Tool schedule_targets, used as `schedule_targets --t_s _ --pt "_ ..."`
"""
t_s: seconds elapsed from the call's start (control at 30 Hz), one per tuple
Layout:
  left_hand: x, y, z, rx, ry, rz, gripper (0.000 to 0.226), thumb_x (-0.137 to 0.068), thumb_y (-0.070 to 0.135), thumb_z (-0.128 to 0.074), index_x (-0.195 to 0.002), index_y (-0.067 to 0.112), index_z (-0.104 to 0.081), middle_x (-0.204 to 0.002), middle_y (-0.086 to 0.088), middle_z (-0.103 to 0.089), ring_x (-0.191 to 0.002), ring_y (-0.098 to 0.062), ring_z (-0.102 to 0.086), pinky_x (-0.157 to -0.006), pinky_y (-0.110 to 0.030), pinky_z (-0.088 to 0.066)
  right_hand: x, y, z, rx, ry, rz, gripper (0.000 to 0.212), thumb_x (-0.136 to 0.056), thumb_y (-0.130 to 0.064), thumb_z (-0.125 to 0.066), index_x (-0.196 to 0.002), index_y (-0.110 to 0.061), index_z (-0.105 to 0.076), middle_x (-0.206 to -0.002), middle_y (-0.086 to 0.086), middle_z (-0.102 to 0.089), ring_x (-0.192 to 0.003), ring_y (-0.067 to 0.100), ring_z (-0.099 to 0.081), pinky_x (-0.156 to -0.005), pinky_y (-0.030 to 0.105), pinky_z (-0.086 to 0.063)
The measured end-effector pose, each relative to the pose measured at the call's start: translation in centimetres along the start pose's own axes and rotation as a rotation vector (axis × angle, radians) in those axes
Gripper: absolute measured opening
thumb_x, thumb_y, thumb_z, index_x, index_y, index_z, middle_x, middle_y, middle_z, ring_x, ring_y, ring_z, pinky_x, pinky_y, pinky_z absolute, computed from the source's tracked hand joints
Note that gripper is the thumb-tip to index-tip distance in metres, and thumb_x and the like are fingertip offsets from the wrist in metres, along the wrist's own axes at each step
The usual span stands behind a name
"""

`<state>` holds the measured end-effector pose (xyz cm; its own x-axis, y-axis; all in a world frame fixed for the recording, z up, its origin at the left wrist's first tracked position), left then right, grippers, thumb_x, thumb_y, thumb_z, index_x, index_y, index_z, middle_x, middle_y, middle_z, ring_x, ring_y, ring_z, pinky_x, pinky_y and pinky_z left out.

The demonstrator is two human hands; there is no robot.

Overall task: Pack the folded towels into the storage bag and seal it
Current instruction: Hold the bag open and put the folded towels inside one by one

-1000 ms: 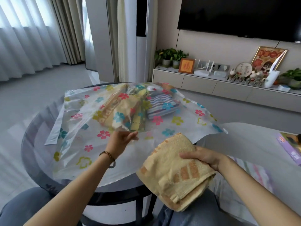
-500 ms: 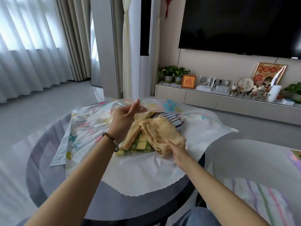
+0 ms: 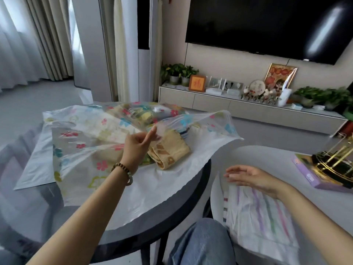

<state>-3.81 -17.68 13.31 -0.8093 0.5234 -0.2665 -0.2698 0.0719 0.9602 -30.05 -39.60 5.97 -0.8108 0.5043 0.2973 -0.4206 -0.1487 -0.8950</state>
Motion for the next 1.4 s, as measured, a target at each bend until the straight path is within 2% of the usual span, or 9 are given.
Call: schedule_targets --t_s 0.13,0.23,0.43,0.63,0.77,0.97,1.1,1.27,1.4 --pt "1.0 -2.0 -1.1 0.030 0.030 0.077 0.031 -0.089 0.038 -0.054 -0.078 0.015 -0.070 -0.058 0.031 -0.065 -0.058 0.017 -0.058 -0.055 0.001 -0.041 3.7 5.5 8.2 0.173 0.421 -0.116 0.086 -0.070 -0.043 -0.078 -0.139 -0.012 -0.038 -0.145 0.005 -0.041 -0.136 0.021 -0.037 -0.104 0.028 -0.030" --pt "1.5 -2.7 -1.9 0.054 0.038 0.103 0.034 -0.090 0.035 -0.052 -0.090 0.006 -0.070 -0.056 0.027 -0.065 -0.063 0.024 -0.056 -0.056 0.005 -0.038 5.3 11.2 9.2 0.117 0.365 -0.304 0.111 -0.061 -0.052 -0.079 -0.147 -0.011 -0.022 -0.149 0.004 -0.035 -0.135 0.023 -0.037 -0.105 0.034 -0.033" --pt "1.4 -2.4 -2.3 0.037 0.063 0.077 0.044 -0.091 0.040 -0.050 -0.102 0.002 -0.069 -0.096 0.001 -0.066 -0.061 0.024 -0.054 -0.060 -0.001 -0.042 7.0 15.5 11.2 -0.048 0.549 -0.381 0.068 -0.072 -0.031 -0.078 -0.126 0.001 -0.050 -0.121 0.011 -0.060 -0.111 0.029 -0.059 -0.084 0.035 -0.045" --pt "1.8 -1.6 -2.5 0.027 0.063 0.072 0.047 -0.090 0.042 -0.051 -0.104 0.001 -0.068 -0.103 -0.003 -0.066 -0.092 -0.005 -0.057 -0.078 -0.013 -0.039 7.1 14.4 8.2 -0.099 0.360 -0.352 0.043 -0.078 -0.022 -0.074 -0.116 -0.007 -0.060 -0.108 0.010 -0.069 -0.095 0.023 -0.066 -0.079 0.031 -0.054" --pt "2.2 -1.5 -2.5 0.022 0.062 0.087 0.046 -0.090 0.041 -0.051 -0.104 0.000 -0.068 -0.100 -0.003 -0.066 -0.086 -0.004 -0.057 -0.078 -0.015 -0.040 7.3 12.0 7.3 -0.093 0.351 -0.245 0.037 -0.083 -0.013 -0.069 -0.117 -0.007 -0.058 -0.109 0.010 -0.068 -0.084 0.013 -0.066 -0.069 0.019 -0.055" --pt "2.1 -0.8 -2.3 0.020 0.065 0.104 0.045 -0.090 0.041 -0.051 -0.101 0.002 -0.069 -0.100 -0.001 -0.066 -0.086 -0.001 -0.057 -0.073 -0.006 -0.038 6.9 1.9 4.4 -0.190 0.208 -0.019 0.065 -0.059 -0.035 -0.084 -0.114 -0.009 -0.063 -0.110 0.007 -0.072 -0.100 0.021 -0.070 -0.091 0.037 -0.053" --pt "1.6 0.7 -1.1 0.033 0.081 0.099 0.043 -0.089 0.042 -0.051 -0.095 0.005 -0.071 -0.090 0.003 -0.067 -0.081 0.005 -0.056 -0.084 -0.017 -0.042 4.4 -4.7 -0.7 -0.274 0.044 0.053 0.033 -0.079 -0.016 -0.072 -0.110 -0.010 -0.064 -0.106 0.006 -0.073 -0.094 0.019 -0.071 -0.083 0.030 -0.057" --pt "0.3 4.3 2.0 0.023 0.066 0.026 0.033 -0.090 0.039 -0.052 -0.076 0.015 -0.070 -0.061 0.022 -0.069 -0.054 0.013 -0.056 -0.056 0.001 -0.038 -1.5 -8.7 -11.1 -0.203 -0.251 -0.028 0.037 -0.082 -0.019 -0.070 -0.117 -0.010 -0.061 -0.112 0.006 -0.070 -0.099 0.019 -0.068 -0.089 0.031 -0.055" --pt "-1.1 8.1 4.4 0.000 0.068 -0.066 0.039 -0.092 0.037 -0.049 -0.085 0.006 -0.072 -0.079 0.008 -0.072 -0.044 0.010 -0.050 -0.047 -0.006 -0.035 -6.7 -12.8 -18.2 -0.186 -0.308 0.014 0.048 -0.082 -0.025 -0.070 -0.125 -0.011 -0.054 -0.111 0.002 -0.067 -0.101 0.017 -0.065 -0.091 0.029 -0.053"
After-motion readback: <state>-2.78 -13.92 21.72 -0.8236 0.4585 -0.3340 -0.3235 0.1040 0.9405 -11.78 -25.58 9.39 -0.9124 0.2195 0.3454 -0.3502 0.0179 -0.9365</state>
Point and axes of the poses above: each hand's wrist, its own x-axis away from the middle knuckle, its own z-axis out of the back of the hand, y = z × x, the point moved 10 cm from there along -x, towards the middle knuckle
